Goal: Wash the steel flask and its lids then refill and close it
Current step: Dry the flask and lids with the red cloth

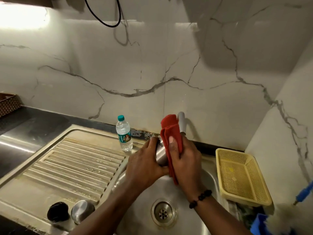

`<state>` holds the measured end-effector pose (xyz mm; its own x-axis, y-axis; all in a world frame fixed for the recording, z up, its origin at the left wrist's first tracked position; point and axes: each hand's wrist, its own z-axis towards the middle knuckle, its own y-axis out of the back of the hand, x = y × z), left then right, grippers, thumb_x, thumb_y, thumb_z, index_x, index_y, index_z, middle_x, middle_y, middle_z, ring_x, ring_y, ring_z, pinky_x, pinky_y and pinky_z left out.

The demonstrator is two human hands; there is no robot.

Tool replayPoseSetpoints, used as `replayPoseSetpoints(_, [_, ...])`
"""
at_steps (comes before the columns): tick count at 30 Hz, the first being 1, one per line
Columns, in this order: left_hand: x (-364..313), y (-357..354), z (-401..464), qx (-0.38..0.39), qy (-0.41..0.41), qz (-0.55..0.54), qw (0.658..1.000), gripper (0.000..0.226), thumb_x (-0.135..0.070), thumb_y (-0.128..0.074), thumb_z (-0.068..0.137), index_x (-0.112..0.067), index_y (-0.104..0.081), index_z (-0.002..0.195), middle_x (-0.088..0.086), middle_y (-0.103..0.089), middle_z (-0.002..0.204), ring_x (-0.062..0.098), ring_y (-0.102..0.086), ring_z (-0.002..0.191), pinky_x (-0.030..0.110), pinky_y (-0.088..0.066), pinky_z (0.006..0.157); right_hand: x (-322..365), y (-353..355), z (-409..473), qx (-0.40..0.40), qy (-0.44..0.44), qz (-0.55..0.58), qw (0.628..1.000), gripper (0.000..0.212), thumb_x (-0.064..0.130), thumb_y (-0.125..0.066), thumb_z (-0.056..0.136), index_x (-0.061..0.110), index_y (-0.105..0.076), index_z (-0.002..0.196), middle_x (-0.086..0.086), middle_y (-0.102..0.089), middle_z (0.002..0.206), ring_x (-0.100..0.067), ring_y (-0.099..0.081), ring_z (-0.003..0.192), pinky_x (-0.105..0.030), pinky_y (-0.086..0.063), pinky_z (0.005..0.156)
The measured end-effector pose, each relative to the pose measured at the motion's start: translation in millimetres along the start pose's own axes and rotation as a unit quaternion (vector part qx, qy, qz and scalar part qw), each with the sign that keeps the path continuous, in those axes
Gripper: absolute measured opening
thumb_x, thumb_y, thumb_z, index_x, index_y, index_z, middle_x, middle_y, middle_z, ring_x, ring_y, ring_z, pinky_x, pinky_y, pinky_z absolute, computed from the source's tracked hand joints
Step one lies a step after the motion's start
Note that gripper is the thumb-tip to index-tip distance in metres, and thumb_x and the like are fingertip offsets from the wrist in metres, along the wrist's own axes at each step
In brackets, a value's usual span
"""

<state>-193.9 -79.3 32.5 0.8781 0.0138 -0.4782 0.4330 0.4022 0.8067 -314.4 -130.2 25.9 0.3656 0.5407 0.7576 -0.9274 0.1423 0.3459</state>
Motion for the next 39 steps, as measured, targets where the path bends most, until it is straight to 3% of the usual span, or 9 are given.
replayPoseSetpoints(4, [13.0, 5.2, -1.3, 0.106, -0.02, -0.167, 0.98, 0.055, -0.045, -0.079, 0.064, -0.04, -0.057, 0.113, -0.014, -0.07, 0.1, 0.005, -0.067, 0.095, 0.032, -0.056, 0.08, -31.1, 13.4, 11.7, 0.116, 0.268, -0.007, 0.956, 0.05, 0.044, -0.049, 0.099, 0.012, -0.051, 0.137, -0.008, -0.052, 0.141, -0.016, -0.049, 0.131, -0.04, -0.043, 0.108])
replayPoseSetpoints(7, [18.1, 11.3, -1.2, 0.112, -0.038, -0.218, 0.969, 0.052, -0.034, -0.08, 0.063, -0.032, -0.063, 0.112, -0.013, -0.07, 0.104, 0.006, -0.067, 0.099, 0.034, -0.056, 0.082, -36.5, 24.3, 29.2, 0.167, 0.365, -0.046, 0.915, 0.054, 0.049, -0.044, 0.1, 0.011, -0.047, 0.139, -0.013, -0.047, 0.146, -0.026, -0.044, 0.135, -0.043, -0.039, 0.111])
replayPoseSetpoints(12, [6.7, 13.9, 1.6, 0.043, -0.07, -0.088, 0.993, 0.066, -0.051, -0.08, 0.066, -0.048, -0.041, 0.12, -0.035, -0.051, 0.095, -0.015, -0.052, 0.084, -0.001, -0.037, 0.07, -7.3, 20.2, 32.6, 0.137, 0.178, 0.01, 0.974, 0.047, 0.047, -0.042, 0.099, 0.013, -0.059, 0.127, -0.001, -0.065, 0.12, -0.012, -0.059, 0.113, -0.038, -0.05, 0.098])
replayPoseSetpoints(16, [17.9, 7.9, 7.6, 0.019, -0.102, 0.017, 0.994, 0.084, -0.054, -0.076, 0.063, -0.031, -0.036, 0.133, -0.015, -0.06, 0.114, 0.006, -0.06, 0.091, 0.019, -0.046, 0.076, 16.0, 14.0, 25.0, 0.162, -0.016, -0.087, 0.983, 0.048, 0.055, -0.033, 0.097, 0.018, -0.063, 0.106, 0.002, -0.068, 0.086, -0.005, -0.066, 0.075, -0.027, -0.059, 0.072])
replayPoseSetpoints(21, [25.8, -5.3, 3.9, -0.021, -0.151, 0.15, 0.977, 0.083, -0.053, -0.079, 0.057, -0.024, -0.042, 0.125, -0.003, -0.065, 0.11, 0.016, -0.065, 0.088, 0.03, -0.053, 0.072, 17.5, 7.4, 20.5, 0.186, -0.147, -0.207, 0.949, 0.067, 0.057, -0.018, 0.1, 0.013, -0.061, 0.075, -0.002, -0.063, 0.058, -0.009, -0.061, 0.048, -0.018, -0.042, 0.042])
replayPoseSetpoints(33, [37.7, -17.5, 1.0, -0.019, -0.169, 0.202, 0.964, 0.078, -0.045, -0.082, 0.054, -0.022, -0.051, 0.121, -0.003, -0.063, 0.108, 0.017, -0.063, 0.085, 0.029, -0.051, 0.07, 20.0, 14.7, 21.1, 0.176, -0.095, -0.365, 0.909, 0.067, 0.06, -0.02, 0.098, 0.019, -0.063, 0.067, 0.001, -0.059, 0.056, -0.009, -0.055, 0.049, -0.022, -0.034, 0.045])
replayPoseSetpoints(35, [41.9, -18.3, 1.0, -0.005, -0.142, 0.181, 0.973, 0.08, -0.047, -0.08, 0.055, -0.023, -0.049, 0.124, -0.003, -0.063, 0.111, 0.018, -0.064, 0.089, 0.03, -0.05, 0.072, 21.2, 22.1, 22.1, 0.186, -0.129, -0.262, 0.938, 0.058, 0.062, -0.031, 0.097, 0.02, -0.065, 0.075, 0.001, -0.063, 0.061, -0.009, -0.06, 0.053, -0.02, -0.038, 0.046])
replayPoseSetpoints(37, [45.5, -15.1, 2.2, 0.007, -0.097, 0.136, 0.986, 0.081, -0.05, -0.077, 0.06, -0.024, -0.045, 0.13, -0.003, -0.062, 0.117, 0.018, -0.064, 0.095, 0.03, -0.048, 0.075, 17.2, 32.8, 23.9, 0.172, -0.284, 0.077, 0.94, 0.046, 0.059, -0.047, 0.094, 0.019, -0.068, 0.093, -0.005, -0.073, 0.075, -0.018, -0.07, 0.063, -0.023, -0.05, 0.053])
replayPoseSetpoints(39, [45.2, -10.9, 2.7, -0.007, -0.03, 0.036, 0.999, 0.082, -0.049, -0.08, 0.063, -0.025, -0.044, 0.133, -0.007, -0.061, 0.117, 0.016, -0.064, 0.095, 0.026, -0.045, 0.073, 8.1, 45.4, 22.0, 0.175, -0.384, 0.402, 0.813, 0.053, 0.056, -0.053, 0.091, 0.011, -0.066, 0.117, -0.013, -0.074, 0.097, -0.024, -0.072, 0.075, -0.032, -0.056, 0.064])
